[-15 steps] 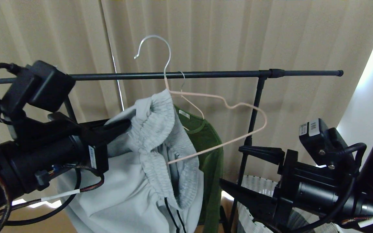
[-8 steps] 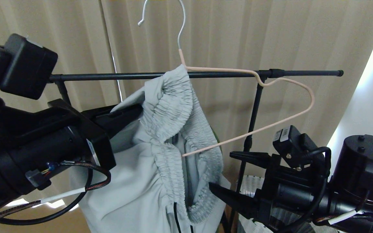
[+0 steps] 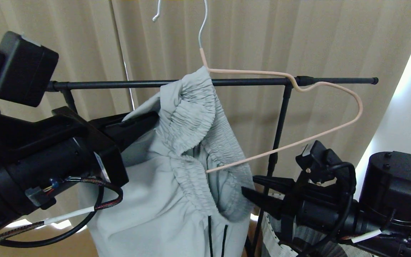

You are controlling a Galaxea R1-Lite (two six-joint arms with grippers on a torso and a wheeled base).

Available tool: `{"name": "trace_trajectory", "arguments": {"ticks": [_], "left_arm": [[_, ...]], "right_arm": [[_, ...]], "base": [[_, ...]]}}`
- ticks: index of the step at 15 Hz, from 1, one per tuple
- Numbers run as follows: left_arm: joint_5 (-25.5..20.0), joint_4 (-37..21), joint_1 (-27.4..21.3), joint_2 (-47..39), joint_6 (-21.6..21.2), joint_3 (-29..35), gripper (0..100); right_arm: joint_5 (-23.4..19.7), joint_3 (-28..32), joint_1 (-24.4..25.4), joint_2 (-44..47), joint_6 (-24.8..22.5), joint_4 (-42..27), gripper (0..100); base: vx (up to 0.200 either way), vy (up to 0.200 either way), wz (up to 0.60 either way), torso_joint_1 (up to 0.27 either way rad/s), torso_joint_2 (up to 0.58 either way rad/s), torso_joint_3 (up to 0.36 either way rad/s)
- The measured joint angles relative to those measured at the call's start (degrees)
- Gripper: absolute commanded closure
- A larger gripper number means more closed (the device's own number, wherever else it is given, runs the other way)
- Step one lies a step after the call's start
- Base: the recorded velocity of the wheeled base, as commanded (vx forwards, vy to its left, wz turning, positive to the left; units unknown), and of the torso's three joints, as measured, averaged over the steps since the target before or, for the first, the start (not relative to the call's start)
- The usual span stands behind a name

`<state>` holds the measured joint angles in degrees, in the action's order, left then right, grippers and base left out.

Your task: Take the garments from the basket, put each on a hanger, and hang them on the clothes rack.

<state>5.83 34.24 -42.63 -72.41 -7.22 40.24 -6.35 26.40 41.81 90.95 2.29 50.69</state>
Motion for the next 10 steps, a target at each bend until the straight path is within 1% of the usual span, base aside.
{"name": "trace_trajectory", "arguments": {"ticks": [1,5,7,10], "left_arm": [[0.0,0.0,0.4,0.0,-0.1,-0.1,100],[0.1,-0.1,3.5,-0.3,-1.2,-0.4,100],[0.2,-0.1,5.6,-0.3,-4.4,-1.3,100],[0.4,0.0,7.3,-0.1,-9.4,-3.5,100]], "right_arm": [[0.1,0.0,-0.4,-0.2,0.0,0.0,100],[0.3,0.0,-5.6,-2.1,-0.3,0.0,100],[0.3,0.5,-9.3,-2.8,-1.0,0.0,100],[0.2,1.8,-14.2,-3.1,-2.6,-0.1,100]], "base": [[0.000,0.000,0.00,0.000,0.00,0.000],[0.000,0.000,0.00,0.000,0.00,0.000],[0.000,0.000,0.00,0.000,0.00,0.000],[0.000,0.000,0.00,0.000,0.00,0.000]]}}
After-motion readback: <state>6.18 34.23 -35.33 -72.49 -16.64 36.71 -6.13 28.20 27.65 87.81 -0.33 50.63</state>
